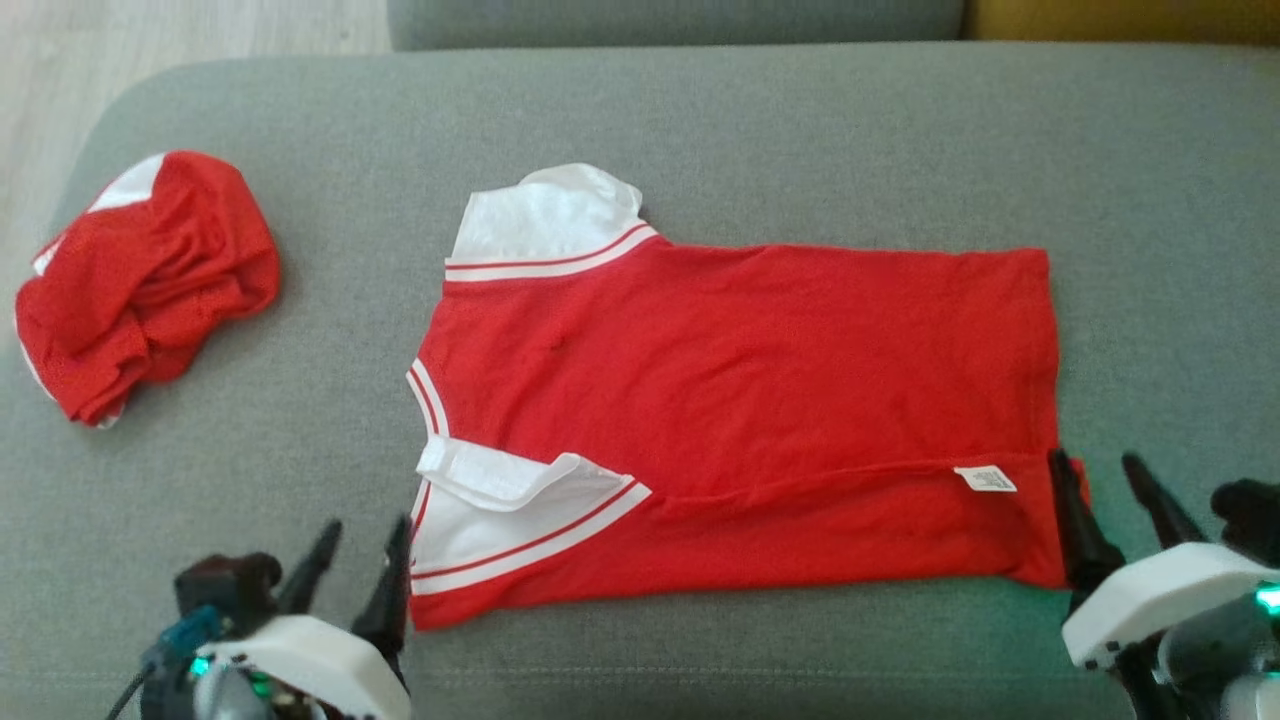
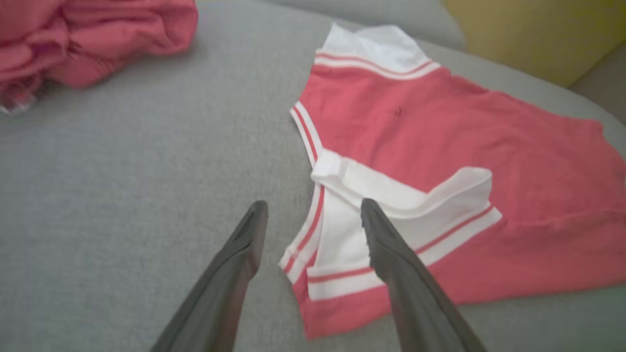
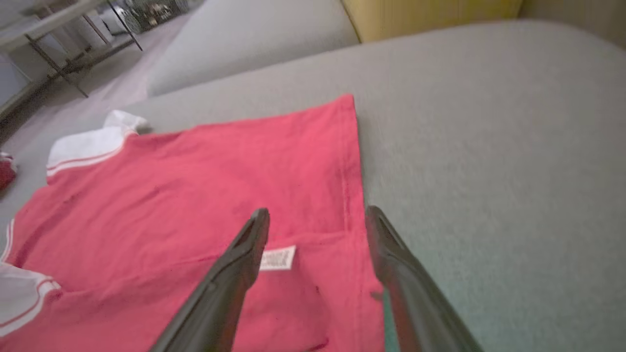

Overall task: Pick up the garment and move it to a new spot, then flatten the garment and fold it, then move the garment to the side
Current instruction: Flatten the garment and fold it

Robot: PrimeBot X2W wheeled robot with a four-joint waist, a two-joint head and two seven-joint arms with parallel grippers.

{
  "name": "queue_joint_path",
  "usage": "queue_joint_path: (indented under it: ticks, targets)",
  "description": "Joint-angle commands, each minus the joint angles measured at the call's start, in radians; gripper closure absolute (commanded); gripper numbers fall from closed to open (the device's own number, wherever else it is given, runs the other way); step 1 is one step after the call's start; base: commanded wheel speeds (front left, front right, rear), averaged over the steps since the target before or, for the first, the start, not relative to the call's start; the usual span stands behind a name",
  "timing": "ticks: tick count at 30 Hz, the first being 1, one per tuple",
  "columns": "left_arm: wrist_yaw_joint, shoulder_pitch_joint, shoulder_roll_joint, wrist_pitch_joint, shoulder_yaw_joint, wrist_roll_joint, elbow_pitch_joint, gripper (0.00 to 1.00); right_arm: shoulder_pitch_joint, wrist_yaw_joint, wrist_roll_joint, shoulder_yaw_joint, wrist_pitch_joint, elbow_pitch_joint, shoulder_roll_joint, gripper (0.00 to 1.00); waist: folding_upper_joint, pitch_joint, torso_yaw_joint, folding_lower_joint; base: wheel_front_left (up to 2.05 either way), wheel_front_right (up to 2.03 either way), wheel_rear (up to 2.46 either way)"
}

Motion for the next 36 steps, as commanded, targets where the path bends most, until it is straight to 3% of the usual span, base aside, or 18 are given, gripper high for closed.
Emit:
queue_joint_path:
  ticks: [1, 10, 23, 26, 29, 36]
  targets:
    - [0.017, -0.054, 0.017, -0.046, 0.052, 0.027, -0.048, 0.0, -0.035, -0.001, -0.021, 0.036, -0.045, -0.072, -0.014, 0.0, 0.0, -0.019, 0.0, 0.0, 0.0, 0.0, 0.0]
    - [0.088, -0.112, 0.045, -0.168, 0.086, 0.136, -0.125, 0.0, -0.07, -0.001, -0.087, 0.106, -0.178, -0.202, -0.019, 0.0, 0.0, -0.074, -0.001, 0.0, 0.0, 0.0, 0.0]
    - [0.102, -0.136, 0.06, -0.149, 0.074, 0.157, -0.143, 0.0, -0.072, -0.001, -0.089, 0.122, -0.211, -0.217, -0.015, 0.0, 0.0, -0.071, 0.0, 0.0, 0.0, 0.0, 0.0]
    - [0.082, -0.182, 0.06, -0.149, 0.065, 0.15, -0.135, 0.0, -0.082, -0.001, -0.09, 0.119, -0.212, -0.222, -0.014, 0.0, 0.0, -0.042, 0.002, 0.0, 0.0, 0.0, 0.0]
    - [0.032, -0.31, 0.051, -0.139, 0.036, 0.14, -0.096, 0.0, -0.111, -0.001, -0.096, 0.107, -0.211, -0.238, -0.012, 0.0, 0.0, 0.034, 0.006, 0.0, 0.0, 0.0, 0.0]
    - [-0.078, -0.643, 0.003, -0.132, -0.014, 0.117, 0.157, 0.0, -0.179, -0.001, -0.109, 0.111, -0.211, -0.259, -0.008, 0.0, 0.0, 0.175, -0.019, 0.0, 0.0, 0.0, 0.0]
